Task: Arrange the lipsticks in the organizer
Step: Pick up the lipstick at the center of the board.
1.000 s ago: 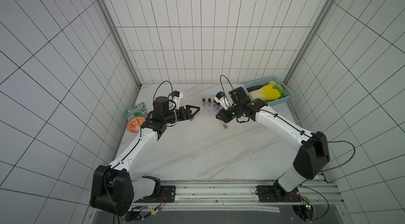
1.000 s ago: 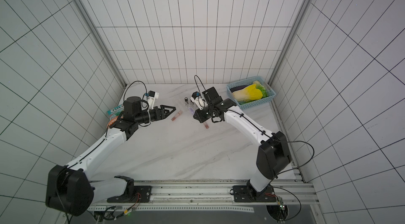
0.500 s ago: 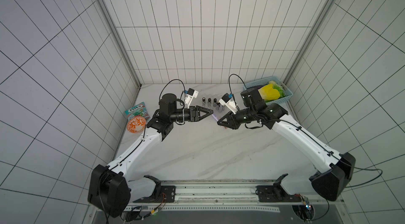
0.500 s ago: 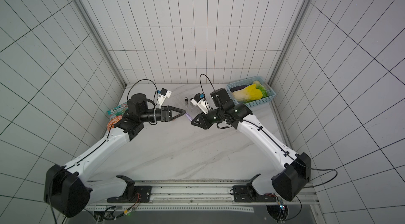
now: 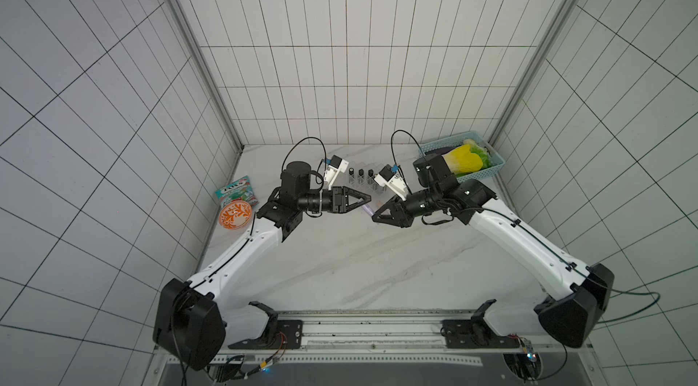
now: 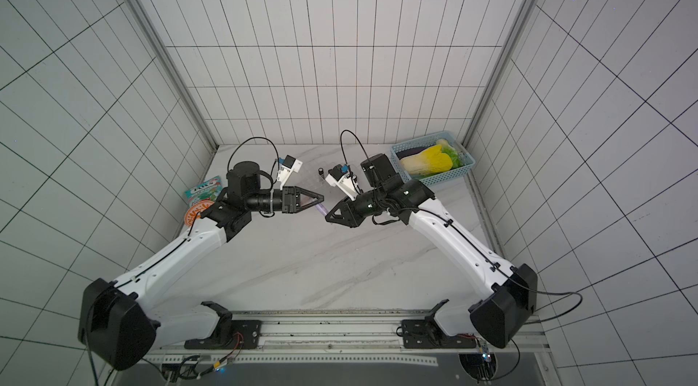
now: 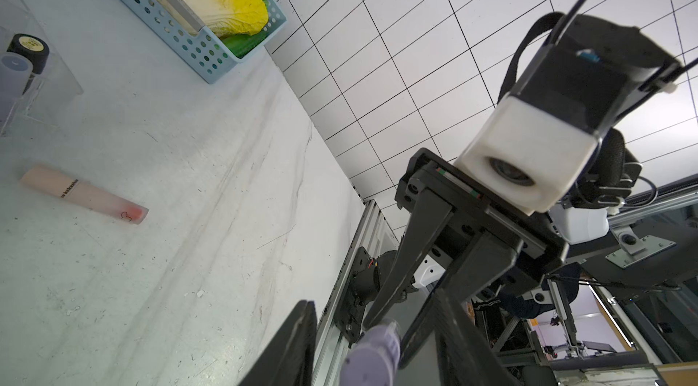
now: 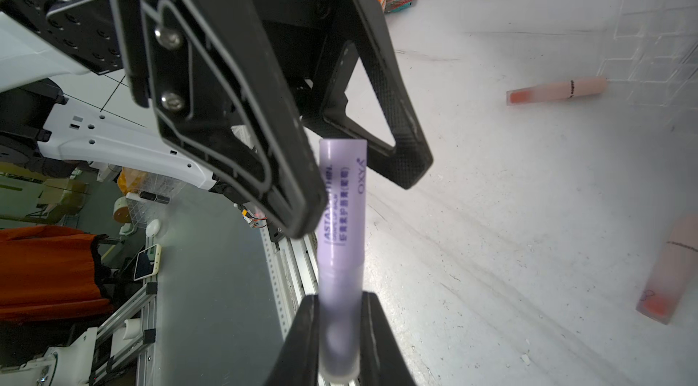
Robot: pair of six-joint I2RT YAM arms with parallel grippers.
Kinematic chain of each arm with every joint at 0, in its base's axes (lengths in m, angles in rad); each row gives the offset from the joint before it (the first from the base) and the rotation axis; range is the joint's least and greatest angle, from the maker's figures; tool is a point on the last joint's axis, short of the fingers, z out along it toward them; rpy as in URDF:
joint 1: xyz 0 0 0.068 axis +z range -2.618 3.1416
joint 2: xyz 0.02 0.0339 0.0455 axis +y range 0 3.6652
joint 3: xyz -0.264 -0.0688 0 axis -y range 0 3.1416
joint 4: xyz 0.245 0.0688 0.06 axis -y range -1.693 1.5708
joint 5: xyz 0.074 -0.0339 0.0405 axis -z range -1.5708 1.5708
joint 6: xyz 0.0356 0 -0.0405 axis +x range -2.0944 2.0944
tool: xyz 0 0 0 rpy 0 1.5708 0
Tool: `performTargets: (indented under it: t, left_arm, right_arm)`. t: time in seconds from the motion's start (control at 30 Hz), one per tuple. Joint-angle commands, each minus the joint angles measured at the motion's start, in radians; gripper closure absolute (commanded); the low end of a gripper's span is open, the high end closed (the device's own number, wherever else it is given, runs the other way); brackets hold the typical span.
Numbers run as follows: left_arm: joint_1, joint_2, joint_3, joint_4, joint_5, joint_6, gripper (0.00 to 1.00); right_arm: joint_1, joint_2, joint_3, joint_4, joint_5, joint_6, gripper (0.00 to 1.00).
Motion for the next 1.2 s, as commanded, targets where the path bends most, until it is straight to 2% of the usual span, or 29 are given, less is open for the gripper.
performTargets:
  t: [0.0, 0.17, 0.43, 0.5, 0.53, 0.63, 0.7, 0.73, 0.77, 0.83, 1.0, 1.17]
  left_arm:
    - [-0.005, 0.009, 0.03, -0.032, 0.029, 0.045, 0.55]
    - [-0.005, -0.006, 0.027, -0.075, 0.05, 0.083, 0.55]
    - [-0.004, -0.017, 0.029, -0.09, 0.047, 0.097, 0.83]
    - [-0.004, -0.02, 0.031, -0.085, 0.041, 0.093, 0.86]
    - [-0.004, -0.024, 0.031, -0.077, 0.033, 0.087, 0.86]
    - [-0.002, -0.044, 0.031, -0.054, -0.041, 0.07, 0.87]
    - [0.002, -0.068, 0.032, -0.026, -0.133, 0.051, 0.87]
    - [0.004, -0.084, 0.031, 0.0, -0.191, 0.034, 0.87]
    - [0.004, -0.097, 0.027, 0.035, -0.253, 0.014, 0.87]
    - [0.001, -0.119, 0.004, 0.132, -0.364, -0.035, 0.88]
    - [-0.011, -0.137, -0.117, 0.547, -0.514, -0.213, 0.9]
    - [-0.073, -0.156, -0.161, 0.716, -0.626, -0.216, 0.9]
  right_arm:
    - [0.007, -0.014, 0.001, -0.018, -0.028, -0.011, 0.91]
    - [0.007, -0.014, 0.011, -0.05, -0.018, -0.018, 0.91]
    - [0.005, 0.0, 0.023, -0.059, -0.001, -0.017, 0.9]
    - [0.001, -0.004, 0.025, -0.06, 0.004, -0.013, 0.89]
    - [0.0, -0.008, 0.026, -0.059, 0.013, -0.01, 0.85]
    - [-0.019, -0.022, 0.038, -0.052, 0.051, 0.017, 0.51]
    - [-0.04, -0.05, 0.042, -0.028, 0.104, 0.06, 0.33]
    - [-0.049, -0.072, 0.037, 0.016, 0.152, 0.092, 0.2]
    - [-0.055, -0.098, 0.029, 0.056, 0.195, 0.126, 0.13]
    - [-0.066, -0.147, 0.003, 0.166, 0.239, 0.196, 0.08]
    - [-0.08, -0.225, -0.117, 0.585, 0.241, 0.43, 0.06]
    - [-0.076, -0.192, -0.167, 0.938, 0.188, 0.647, 0.14]
